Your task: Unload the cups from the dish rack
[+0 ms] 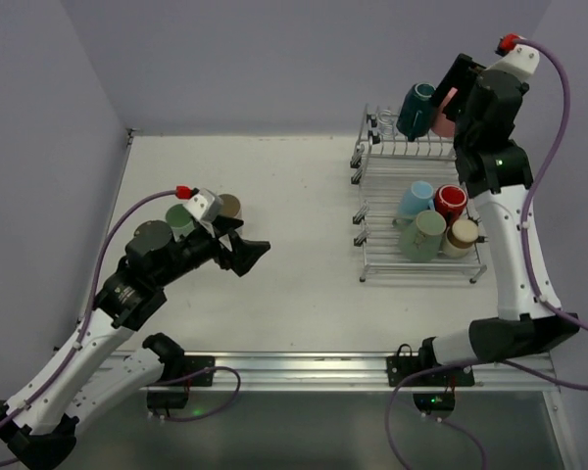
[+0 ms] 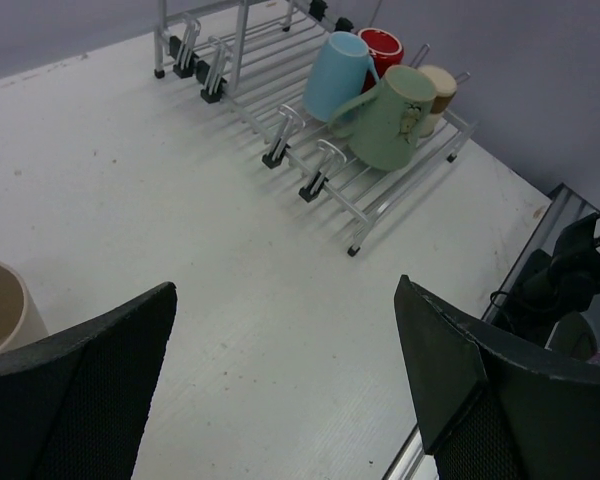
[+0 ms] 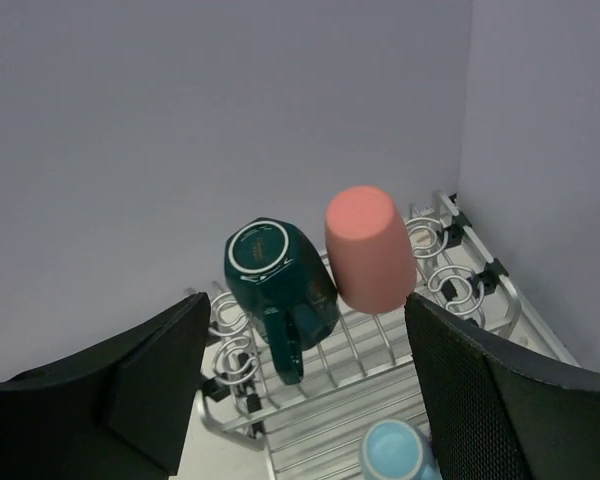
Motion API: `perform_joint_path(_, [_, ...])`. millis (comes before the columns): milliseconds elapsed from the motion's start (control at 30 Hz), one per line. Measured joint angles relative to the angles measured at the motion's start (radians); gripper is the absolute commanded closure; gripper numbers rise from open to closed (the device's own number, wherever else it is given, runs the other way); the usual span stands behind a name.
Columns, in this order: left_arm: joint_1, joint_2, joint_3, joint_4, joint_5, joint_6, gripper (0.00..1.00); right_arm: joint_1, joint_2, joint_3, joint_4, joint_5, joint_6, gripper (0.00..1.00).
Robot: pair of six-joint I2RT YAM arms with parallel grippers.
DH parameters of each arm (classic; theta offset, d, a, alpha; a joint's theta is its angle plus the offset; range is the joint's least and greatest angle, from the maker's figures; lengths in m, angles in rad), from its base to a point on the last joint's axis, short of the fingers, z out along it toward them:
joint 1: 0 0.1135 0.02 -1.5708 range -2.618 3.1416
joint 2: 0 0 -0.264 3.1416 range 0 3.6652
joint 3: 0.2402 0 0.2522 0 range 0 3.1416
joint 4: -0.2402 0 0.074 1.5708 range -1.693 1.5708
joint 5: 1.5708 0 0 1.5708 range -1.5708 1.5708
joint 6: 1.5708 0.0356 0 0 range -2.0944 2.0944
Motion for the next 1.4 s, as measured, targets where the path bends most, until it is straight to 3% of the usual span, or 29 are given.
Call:
perform_joint_path(267, [0.0, 0.019, -0.045, 0.026, 0.061, 0.006, 0.07, -0.077, 0.251, 0.235, -0.089, -0.012, -0.015, 0.16])
perform_joint_path(600, [-0.005, 0.018, -0.05, 0.029, 0.085, 0.006, 0.07, -0.15, 0.43, 0.424, -0.169, -0.082, 0.037, 0.13])
perform_joint_path(1400, [-0.007, 0.052, -0.053, 0.032, 0.085, 0.007, 0.07, -0.196, 0.57, 0.445, -0.218, -0.152, 0.053, 0.11])
